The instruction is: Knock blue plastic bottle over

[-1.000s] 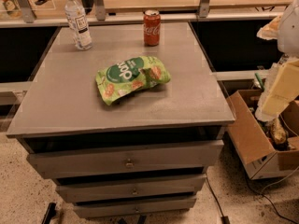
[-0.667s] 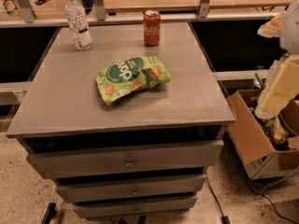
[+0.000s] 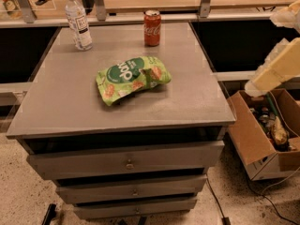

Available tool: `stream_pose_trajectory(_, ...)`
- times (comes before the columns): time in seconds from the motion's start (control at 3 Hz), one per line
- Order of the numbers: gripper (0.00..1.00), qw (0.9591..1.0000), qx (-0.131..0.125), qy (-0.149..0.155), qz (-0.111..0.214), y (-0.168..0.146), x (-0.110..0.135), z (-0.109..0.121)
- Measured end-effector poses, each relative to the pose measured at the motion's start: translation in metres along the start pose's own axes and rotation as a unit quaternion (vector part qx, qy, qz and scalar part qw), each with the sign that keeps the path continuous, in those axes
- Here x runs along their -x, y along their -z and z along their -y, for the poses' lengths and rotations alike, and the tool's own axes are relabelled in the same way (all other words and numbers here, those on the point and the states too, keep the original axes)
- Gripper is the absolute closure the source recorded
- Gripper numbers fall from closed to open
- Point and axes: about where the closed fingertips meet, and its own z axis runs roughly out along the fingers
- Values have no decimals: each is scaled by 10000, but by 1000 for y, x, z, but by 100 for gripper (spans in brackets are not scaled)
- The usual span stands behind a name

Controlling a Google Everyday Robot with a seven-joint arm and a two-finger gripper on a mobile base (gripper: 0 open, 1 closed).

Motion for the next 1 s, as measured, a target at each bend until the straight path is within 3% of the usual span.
stream_pose_trajectory(0.33,0,9957,-180,-750,508,-6,29,3)
stream_pose_trajectory(0.67,0,9883,-435,-1336,585,-10,52,5)
stream_pose_trajectory(1.0,0,9778,-636,-1926,520,-22,60,4)
